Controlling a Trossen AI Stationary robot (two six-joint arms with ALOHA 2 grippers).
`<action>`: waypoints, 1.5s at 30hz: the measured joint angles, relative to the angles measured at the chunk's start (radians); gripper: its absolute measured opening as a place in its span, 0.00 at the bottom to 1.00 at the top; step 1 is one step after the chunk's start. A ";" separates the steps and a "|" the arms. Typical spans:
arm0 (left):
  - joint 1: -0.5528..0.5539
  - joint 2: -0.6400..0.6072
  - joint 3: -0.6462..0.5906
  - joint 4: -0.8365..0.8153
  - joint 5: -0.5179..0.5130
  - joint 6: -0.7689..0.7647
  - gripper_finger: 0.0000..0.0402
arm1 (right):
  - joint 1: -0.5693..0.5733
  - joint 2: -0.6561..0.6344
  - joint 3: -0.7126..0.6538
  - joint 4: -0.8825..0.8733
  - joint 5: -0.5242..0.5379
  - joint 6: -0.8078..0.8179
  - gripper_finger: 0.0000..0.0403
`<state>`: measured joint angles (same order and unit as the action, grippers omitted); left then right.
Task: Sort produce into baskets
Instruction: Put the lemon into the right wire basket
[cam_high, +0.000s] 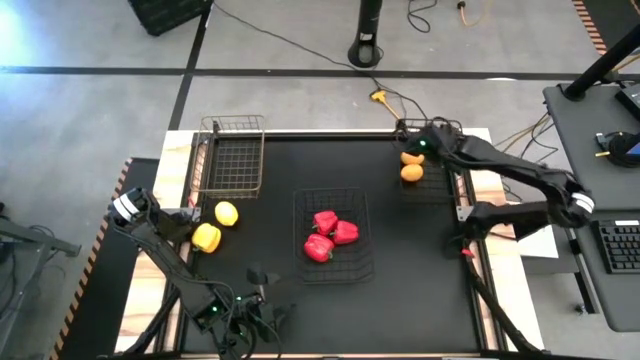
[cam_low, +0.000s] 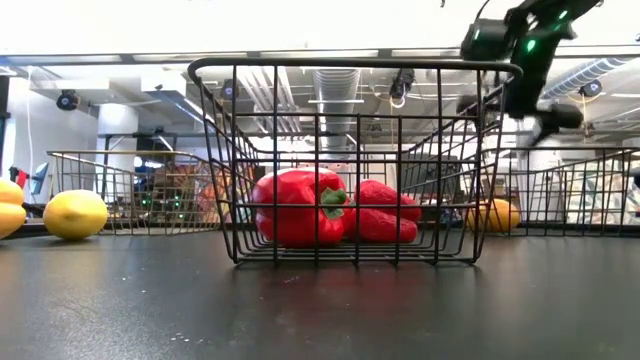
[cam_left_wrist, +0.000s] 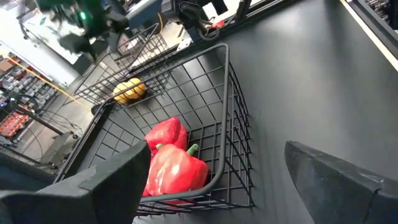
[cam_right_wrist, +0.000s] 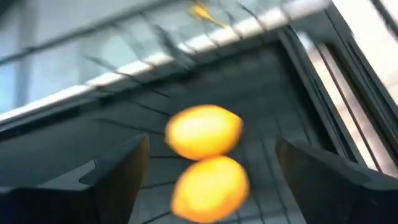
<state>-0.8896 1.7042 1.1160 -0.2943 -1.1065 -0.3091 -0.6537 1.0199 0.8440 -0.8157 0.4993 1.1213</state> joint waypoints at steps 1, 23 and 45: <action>-0.002 0.000 0.000 -0.002 0.000 -0.006 0.87 | 0.031 -0.032 0.000 0.021 0.023 -0.042 0.84; 0.000 0.019 0.533 -1.056 0.757 -1.014 0.87 | 1.221 0.082 -0.003 0.968 0.296 -1.006 0.74; 0.576 -0.117 0.154 -1.247 0.756 -1.399 0.87 | 1.454 0.347 0.056 1.086 0.457 -1.090 0.73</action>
<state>-0.3136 1.5870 1.2700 -1.5415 -0.3504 -1.7077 0.8005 1.3674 0.8998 0.2703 0.9566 0.0311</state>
